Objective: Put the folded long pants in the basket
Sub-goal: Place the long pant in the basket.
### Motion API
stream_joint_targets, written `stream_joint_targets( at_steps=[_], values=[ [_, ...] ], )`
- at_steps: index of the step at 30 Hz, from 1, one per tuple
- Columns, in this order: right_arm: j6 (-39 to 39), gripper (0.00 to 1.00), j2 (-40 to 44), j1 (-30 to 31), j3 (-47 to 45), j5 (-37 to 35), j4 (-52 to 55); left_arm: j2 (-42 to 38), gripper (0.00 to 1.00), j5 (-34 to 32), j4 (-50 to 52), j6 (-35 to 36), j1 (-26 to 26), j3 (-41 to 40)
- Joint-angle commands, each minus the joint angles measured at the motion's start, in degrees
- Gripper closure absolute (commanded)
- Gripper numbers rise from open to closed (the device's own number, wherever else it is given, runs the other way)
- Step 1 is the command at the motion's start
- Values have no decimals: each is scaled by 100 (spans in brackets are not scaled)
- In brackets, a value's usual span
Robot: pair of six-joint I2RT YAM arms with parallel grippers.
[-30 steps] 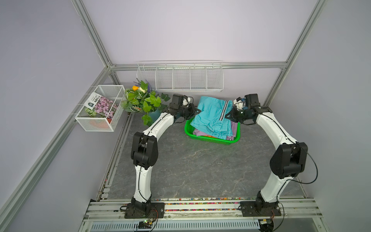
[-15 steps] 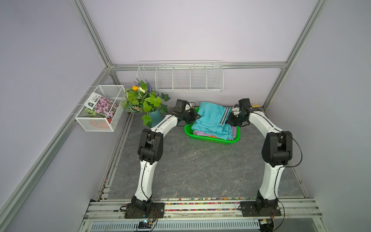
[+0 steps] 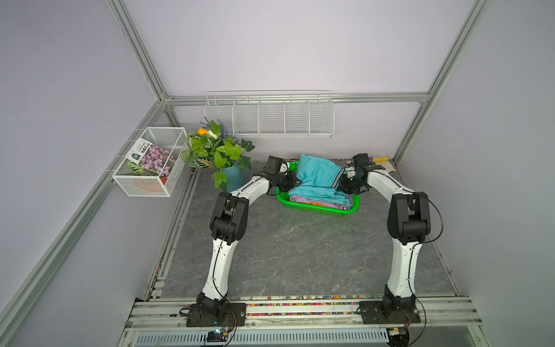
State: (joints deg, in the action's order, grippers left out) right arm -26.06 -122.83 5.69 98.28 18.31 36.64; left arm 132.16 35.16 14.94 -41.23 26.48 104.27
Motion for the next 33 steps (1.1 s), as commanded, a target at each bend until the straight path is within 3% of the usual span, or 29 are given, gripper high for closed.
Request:
stream_joint_targets(
  at_steps=[1,4,6,9,15,23,26,30,33],
  values=[
    [-9,100,-119,-63,-378,-477,191,291,100,-153,1125,120,50,-460],
    [31,100,185,-68,-435,-443,7,123,100,-218,1149,189,50,-305],
    [75,90,444,-61,-451,-424,-105,2,100,-306,1246,306,52,-97],
    [133,78,800,-68,-435,-386,-213,-178,89,-411,1360,475,59,201],
    [207,69,1428,-62,-315,-433,-263,-418,79,-440,1569,626,59,761],
    [282,68,1890,-63,-230,-485,-393,-926,76,-402,1591,767,68,869],
    [211,69,1658,25,-63,59,-688,-1178,75,-412,1582,869,68,767],
    [370,69,1200,384,329,-26,-909,-1520,72,-509,1548,1013,68,423],
    [58,69,824,426,516,-43,-1166,-1574,71,-595,1860,1148,55,389]
  ],
)
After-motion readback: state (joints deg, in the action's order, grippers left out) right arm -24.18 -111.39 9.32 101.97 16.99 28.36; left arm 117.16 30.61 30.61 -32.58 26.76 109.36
